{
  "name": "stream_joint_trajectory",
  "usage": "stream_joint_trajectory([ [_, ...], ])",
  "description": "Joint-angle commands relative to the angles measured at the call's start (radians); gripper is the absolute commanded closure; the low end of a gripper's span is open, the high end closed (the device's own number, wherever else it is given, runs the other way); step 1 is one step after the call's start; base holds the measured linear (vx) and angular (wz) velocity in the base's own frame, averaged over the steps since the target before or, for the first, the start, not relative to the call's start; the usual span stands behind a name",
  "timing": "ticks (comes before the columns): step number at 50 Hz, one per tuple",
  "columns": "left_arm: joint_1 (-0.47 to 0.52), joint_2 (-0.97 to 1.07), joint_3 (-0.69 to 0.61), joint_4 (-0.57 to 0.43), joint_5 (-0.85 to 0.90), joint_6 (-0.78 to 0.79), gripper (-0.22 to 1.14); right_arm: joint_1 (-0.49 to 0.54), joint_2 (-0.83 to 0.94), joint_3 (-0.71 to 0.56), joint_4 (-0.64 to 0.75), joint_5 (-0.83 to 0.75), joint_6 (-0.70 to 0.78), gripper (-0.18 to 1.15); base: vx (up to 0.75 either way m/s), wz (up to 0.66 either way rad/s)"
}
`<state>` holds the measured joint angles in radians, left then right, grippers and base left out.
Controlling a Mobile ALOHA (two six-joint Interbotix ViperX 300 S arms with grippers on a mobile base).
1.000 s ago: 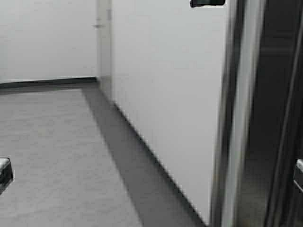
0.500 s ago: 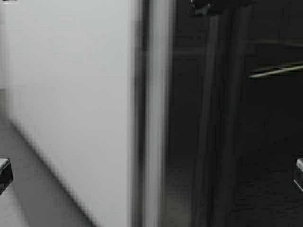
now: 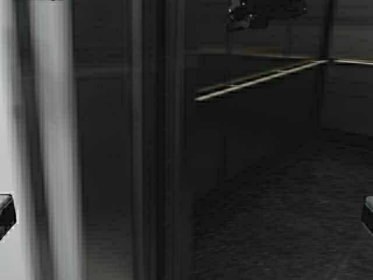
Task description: Navigate to elevator, push the call button, then enter the elevator
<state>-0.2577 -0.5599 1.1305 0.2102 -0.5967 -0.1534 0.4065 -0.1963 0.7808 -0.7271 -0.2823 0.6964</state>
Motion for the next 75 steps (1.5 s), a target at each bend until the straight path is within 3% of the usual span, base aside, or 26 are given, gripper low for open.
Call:
stream_joint_trajectory([
  [1,-0.028,-0.006,-0.005,0.014,-0.014,-0.005,0.89,-0.002,-0.009,-0.025,0.003,-0.009,-0.002,0.91,0.41,-0.57],
  [31,-0.025,0.008,0.003,-0.006,-0.014,0.029,0.89,0.014,-0.008,-0.040,0.003,-0.083,-0.002,0.91,0.37,-0.66],
  [43,-0.008,0.009,0.008,-0.037,-0.014,0.048,0.89,0.002,0.055,-0.069,0.003,-0.083,-0.003,0.91,0.38,-0.24],
  [75,-0.008,0.006,-0.005,-0.044,-0.014,0.046,0.89,0.002,0.021,-0.040,0.003,-0.089,-0.006,0.91,0.49,-0.14],
])
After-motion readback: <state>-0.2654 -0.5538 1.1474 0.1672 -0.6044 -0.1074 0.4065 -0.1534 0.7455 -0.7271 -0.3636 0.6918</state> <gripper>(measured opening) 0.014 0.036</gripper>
